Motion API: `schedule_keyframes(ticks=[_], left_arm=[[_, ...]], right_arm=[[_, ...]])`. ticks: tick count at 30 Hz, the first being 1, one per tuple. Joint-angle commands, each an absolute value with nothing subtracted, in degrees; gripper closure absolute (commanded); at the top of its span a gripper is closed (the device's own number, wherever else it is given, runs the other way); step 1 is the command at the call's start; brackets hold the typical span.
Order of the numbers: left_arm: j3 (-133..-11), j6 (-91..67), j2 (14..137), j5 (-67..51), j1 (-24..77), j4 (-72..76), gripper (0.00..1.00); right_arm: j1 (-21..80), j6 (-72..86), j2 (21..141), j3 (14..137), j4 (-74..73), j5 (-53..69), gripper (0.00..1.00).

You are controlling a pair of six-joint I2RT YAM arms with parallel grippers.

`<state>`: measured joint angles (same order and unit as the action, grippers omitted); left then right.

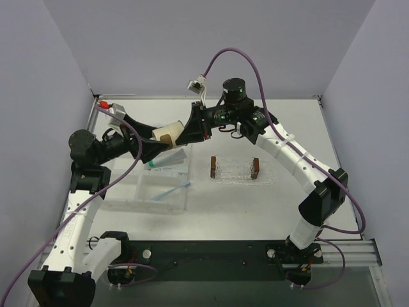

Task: Prepare toiletry sets of a toothbrush and toothpaste on the tray

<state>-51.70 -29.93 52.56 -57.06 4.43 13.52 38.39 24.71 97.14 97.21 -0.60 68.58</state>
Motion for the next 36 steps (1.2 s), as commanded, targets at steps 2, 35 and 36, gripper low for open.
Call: schedule_keyframes(ticks=[2, 35, 36], left_arm=[[-51.5, -28.0, 51.9, -54.7, 4.7, 13.1, 1.0], [-58.8, -1.6, 55.1, -41.5, 4.3, -16.7, 0.09], [-59.1, -1.0, 55.2, -41.4, 4.3, -17.9, 0.09]], right_arm=[[39.1, 22.9, 95.5, 98.7, 1.2, 71.2, 0.99], [29.2, -16.4, 81.3, 92.2, -46.0, 8.7, 1.0], [28.9, -16.8, 82.0, 91.9, -46.7, 7.4, 1.0]])
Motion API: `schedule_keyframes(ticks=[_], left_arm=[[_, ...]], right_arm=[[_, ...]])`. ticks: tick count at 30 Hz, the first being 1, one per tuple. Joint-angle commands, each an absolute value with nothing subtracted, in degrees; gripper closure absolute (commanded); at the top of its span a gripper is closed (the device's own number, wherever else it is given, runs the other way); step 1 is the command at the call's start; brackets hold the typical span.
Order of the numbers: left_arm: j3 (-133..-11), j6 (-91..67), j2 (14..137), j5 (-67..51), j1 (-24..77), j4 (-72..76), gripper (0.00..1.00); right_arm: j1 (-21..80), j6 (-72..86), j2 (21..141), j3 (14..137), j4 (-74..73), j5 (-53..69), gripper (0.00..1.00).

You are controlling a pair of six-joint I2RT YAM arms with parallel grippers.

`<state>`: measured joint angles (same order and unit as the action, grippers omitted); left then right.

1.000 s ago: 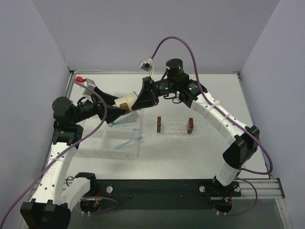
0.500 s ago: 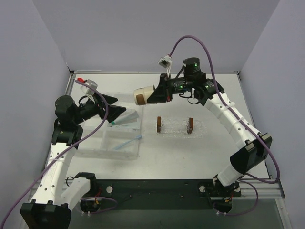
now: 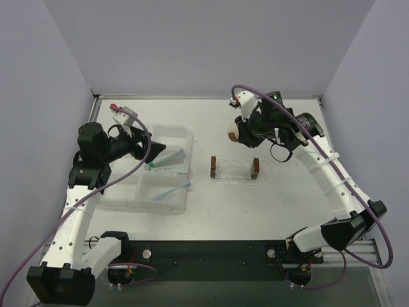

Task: Prepare toiletry sets of a toothbrush and toothpaste on the tray

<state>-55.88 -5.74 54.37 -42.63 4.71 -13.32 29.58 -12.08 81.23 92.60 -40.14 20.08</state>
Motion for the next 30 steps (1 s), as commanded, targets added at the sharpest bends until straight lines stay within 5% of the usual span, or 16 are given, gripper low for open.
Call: schedule_keyframes(ticks=[1, 9, 30], left_arm=[[-59.3, -0.4, 55.4, -41.1, 4.3, -18.5, 0.09], [-57.1, 5.3, 53.5, -39.7, 4.3, -20.8, 0.09], [-55.2, 8.3, 53.5, -40.4, 4.3, -21.6, 0.09]], right_arm=[[28.7, -17.1, 82.2, 91.6, -47.2, 4.9, 1.0], [26.6, -20.8, 85.2, 90.0, -50.8, -3.3, 1.0], [19.3, -25.1, 91.9, 80.8, -52.8, -1.3, 1.0]])
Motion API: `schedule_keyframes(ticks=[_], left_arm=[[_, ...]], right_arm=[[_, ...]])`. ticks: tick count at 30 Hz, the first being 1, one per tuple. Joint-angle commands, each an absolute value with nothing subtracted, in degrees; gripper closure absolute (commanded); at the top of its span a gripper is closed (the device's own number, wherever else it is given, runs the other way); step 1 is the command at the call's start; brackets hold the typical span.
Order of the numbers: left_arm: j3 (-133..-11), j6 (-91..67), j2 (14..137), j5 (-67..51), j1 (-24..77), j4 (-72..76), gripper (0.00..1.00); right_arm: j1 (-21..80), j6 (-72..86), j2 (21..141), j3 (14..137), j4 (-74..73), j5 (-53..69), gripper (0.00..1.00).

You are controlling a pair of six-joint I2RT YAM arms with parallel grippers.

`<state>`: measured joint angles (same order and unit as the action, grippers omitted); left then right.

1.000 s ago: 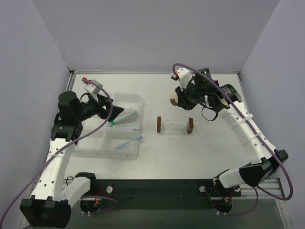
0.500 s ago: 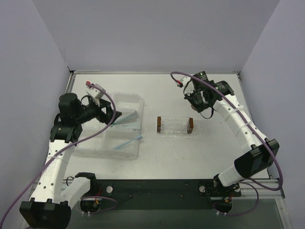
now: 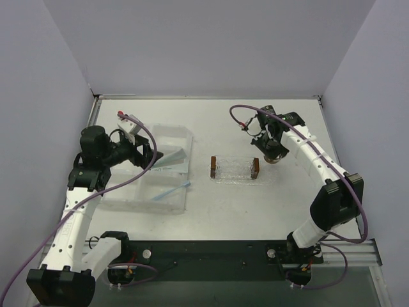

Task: Prepare toiletry sets of a toothbrush and toothpaste on the tray

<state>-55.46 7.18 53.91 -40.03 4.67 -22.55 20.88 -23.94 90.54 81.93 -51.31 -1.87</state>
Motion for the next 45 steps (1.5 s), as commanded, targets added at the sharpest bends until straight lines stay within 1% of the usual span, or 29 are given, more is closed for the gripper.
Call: schedule_keyframes(ticks=[1, 13, 22, 45], left_arm=[[-55.0, 8.3, 53.5, -40.4, 4.3, -21.5, 0.09], [-54.4, 7.9, 53.9, -40.9, 4.3, -21.1, 0.09], [-54.1, 7.8, 53.7, -40.7, 4.3, -20.8, 0.09], [-53.6, 7.5, 53.6, -40.7, 4.3, -20.1, 0.08]], right_arm=[[18.8, -25.2, 92.3, 80.4, -52.6, -1.1, 1.0], [17.2, -25.3, 96.2, 76.2, -46.8, 2.7, 1.0], [16.8, -25.2, 98.8, 74.1, -43.9, 2.4, 1.0], [17.0, -24.4, 98.4, 71.0, -42.3, 3.5, 1.0]])
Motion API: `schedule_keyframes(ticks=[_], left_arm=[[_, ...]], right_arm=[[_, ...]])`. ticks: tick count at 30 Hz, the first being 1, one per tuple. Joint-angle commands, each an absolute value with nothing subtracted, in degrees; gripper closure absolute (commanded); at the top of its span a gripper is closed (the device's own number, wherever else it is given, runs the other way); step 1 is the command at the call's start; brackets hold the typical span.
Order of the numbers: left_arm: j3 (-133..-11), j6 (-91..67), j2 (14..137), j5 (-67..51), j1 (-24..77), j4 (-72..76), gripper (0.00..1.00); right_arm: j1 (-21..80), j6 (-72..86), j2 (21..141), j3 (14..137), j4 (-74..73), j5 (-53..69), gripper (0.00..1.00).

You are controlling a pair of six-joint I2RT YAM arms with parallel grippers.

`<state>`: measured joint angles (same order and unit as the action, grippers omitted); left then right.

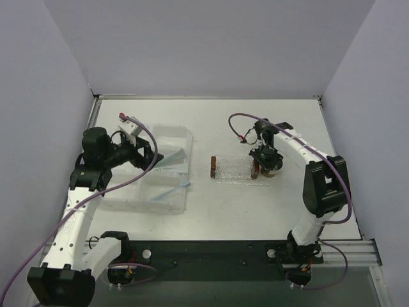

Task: Prepare toiletry sets of a toothbrush and toothpaste on the tray

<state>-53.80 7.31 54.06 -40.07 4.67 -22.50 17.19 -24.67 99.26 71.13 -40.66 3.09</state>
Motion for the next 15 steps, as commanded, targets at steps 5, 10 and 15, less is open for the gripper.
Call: schedule_keyframes(ticks=[5, 10, 15], left_arm=[[-53.4, 7.6, 53.5, -40.7, 4.3, -20.1, 0.09], [-53.4, 7.6, 53.3, -40.6, 4.3, -20.1, 0.09], [-53.3, 7.7, 53.3, -40.6, 4.3, -20.1, 0.09]], right_arm=[[17.3, -24.6, 98.7, 71.0, -42.6, 3.2, 1.0], [17.8, -25.0, 98.7, 71.5, -43.7, 3.1, 1.0], [18.5, -25.3, 98.5, 72.1, -44.6, 2.6, 1.0]])
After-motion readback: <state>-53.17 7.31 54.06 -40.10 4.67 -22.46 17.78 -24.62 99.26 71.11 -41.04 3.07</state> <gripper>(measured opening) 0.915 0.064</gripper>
